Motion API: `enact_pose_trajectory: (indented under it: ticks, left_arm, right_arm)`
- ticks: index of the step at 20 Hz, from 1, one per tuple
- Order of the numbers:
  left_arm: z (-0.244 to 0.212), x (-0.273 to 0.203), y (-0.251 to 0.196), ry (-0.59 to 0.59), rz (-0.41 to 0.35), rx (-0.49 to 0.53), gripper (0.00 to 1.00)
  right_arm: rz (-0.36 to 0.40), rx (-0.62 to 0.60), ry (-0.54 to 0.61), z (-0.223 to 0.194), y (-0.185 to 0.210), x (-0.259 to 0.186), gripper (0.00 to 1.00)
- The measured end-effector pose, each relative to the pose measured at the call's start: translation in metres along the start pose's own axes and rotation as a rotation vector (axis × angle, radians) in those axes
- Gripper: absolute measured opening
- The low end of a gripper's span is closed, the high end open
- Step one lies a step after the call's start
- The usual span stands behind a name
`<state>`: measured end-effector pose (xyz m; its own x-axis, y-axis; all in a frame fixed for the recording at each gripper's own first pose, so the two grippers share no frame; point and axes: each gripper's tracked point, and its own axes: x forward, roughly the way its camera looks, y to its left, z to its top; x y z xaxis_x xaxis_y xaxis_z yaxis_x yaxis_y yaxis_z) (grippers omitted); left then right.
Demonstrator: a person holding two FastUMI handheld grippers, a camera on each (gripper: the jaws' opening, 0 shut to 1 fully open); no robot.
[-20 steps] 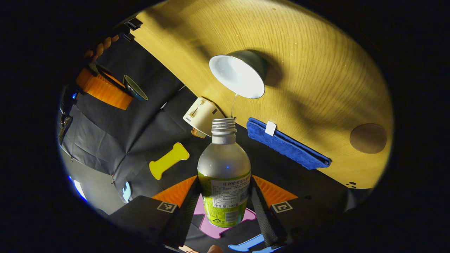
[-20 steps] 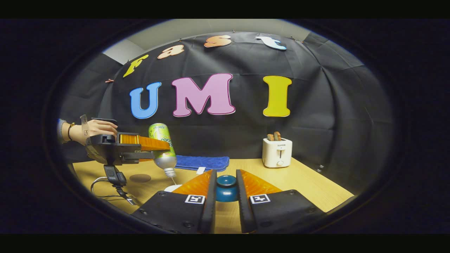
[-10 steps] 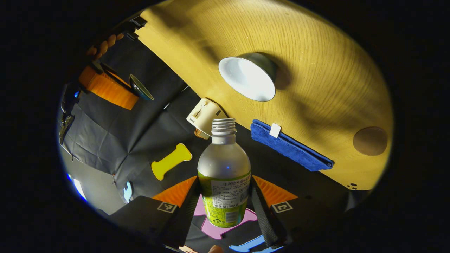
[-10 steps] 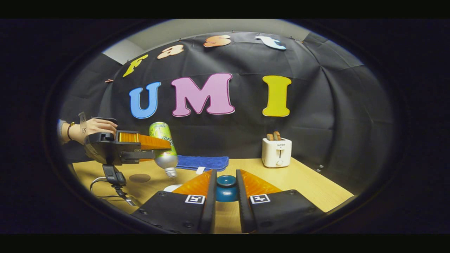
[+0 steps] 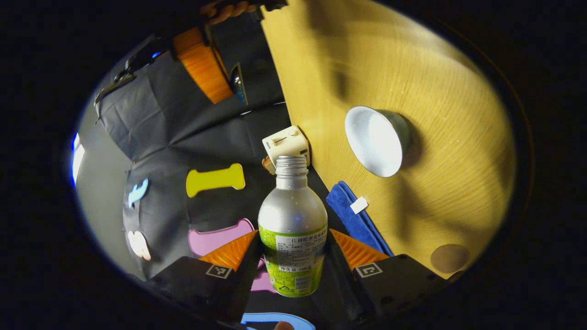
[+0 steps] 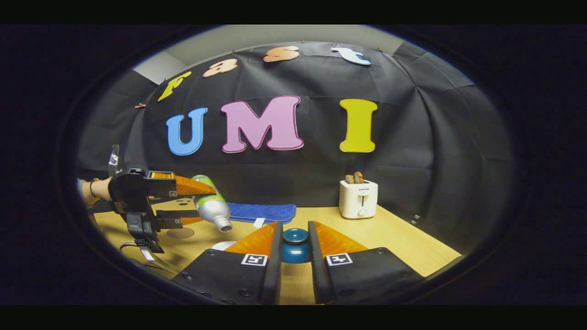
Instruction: Open the teacup lid with one hand, grasp the water bottle and pour water into the teacup with the other hand; after pouring, place the water bottle on the coaster and then close the teacup lid.
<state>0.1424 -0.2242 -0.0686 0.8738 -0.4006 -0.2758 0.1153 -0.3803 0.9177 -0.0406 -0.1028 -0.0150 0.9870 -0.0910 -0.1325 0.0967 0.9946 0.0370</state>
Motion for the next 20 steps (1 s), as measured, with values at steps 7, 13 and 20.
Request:
enact_pose_trajectory:
  ticks: [7, 13, 20]
  left_arm:
    - [-0.041, -0.020, 0.015, 0.048, 0.099, -0.784, 0.81]
    - [-0.062, -0.040, 0.020, -0.004, 0.260, -1.715, 0.81]
    - [-0.064, -0.060, -0.027, 0.201, 0.245, -1.914, 0.81]
  right_arm:
    - [-0.006, -0.002, 0.014, -0.006, -0.001, 0.003, 0.27]
    - [-0.006, -0.007, 0.025, -0.010, 0.000, 0.005, 0.31]
    - [0.008, -0.001, 0.043, -0.017, 0.005, 0.009, 0.27]
